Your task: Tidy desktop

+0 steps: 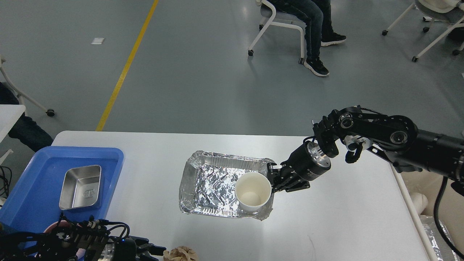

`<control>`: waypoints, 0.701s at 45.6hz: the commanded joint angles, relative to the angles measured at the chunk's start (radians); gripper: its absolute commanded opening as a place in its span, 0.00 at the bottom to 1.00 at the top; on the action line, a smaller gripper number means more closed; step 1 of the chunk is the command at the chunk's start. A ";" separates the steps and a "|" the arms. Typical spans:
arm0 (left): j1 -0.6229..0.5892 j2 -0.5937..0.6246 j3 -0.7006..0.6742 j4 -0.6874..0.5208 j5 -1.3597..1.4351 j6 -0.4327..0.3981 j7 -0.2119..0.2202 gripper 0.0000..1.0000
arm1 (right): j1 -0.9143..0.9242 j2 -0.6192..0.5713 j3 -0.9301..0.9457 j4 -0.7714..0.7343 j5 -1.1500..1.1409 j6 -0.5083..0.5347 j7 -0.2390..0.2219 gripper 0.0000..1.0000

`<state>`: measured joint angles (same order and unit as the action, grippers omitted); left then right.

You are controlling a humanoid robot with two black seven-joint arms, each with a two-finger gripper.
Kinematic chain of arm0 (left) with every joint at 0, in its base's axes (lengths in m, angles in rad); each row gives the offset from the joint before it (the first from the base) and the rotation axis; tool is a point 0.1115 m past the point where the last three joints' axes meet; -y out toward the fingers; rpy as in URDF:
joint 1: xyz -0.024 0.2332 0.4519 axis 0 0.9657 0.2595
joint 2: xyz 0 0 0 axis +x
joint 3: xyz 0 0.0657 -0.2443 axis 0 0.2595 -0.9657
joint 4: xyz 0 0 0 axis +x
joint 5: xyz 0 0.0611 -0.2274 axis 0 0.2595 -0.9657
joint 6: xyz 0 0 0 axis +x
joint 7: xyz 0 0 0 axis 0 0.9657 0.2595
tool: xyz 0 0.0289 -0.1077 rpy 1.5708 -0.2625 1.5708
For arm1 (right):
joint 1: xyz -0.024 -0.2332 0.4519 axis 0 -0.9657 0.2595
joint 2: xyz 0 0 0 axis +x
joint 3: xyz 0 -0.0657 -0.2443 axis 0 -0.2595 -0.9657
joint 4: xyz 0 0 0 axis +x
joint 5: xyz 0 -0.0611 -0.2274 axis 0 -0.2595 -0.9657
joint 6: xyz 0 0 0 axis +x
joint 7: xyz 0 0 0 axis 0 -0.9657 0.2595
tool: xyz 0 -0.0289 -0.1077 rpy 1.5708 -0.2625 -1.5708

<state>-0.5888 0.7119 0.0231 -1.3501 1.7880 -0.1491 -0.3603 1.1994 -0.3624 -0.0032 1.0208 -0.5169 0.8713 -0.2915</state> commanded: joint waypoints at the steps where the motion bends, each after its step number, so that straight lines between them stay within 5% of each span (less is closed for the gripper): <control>1: -0.002 -0.002 0.012 -0.001 0.050 0.002 0.007 0.57 | 0.000 0.000 0.000 -0.001 0.000 0.000 0.000 0.00; 2: -0.002 -0.002 0.012 -0.001 0.060 -0.001 0.011 0.45 | 0.000 -0.001 0.000 -0.001 0.000 0.000 0.000 0.00; 4: -0.003 -0.002 0.012 -0.001 0.074 -0.010 0.014 0.04 | 0.000 -0.001 0.000 -0.001 0.000 0.000 0.000 0.00; 5: -0.003 -0.002 0.012 -0.001 0.074 -0.015 0.014 0.00 | 0.000 0.000 0.000 -0.001 0.000 0.000 0.000 0.00; 32: -0.020 0.053 -0.046 -0.055 0.064 -0.040 -0.023 0.00 | -0.001 0.007 0.000 -0.002 0.000 -0.002 0.000 0.00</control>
<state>-0.6078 0.7296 0.0082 -1.3676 1.8535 -0.1809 -0.3623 1.1981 -0.3547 -0.0030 1.0170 -0.5169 0.8705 -0.2915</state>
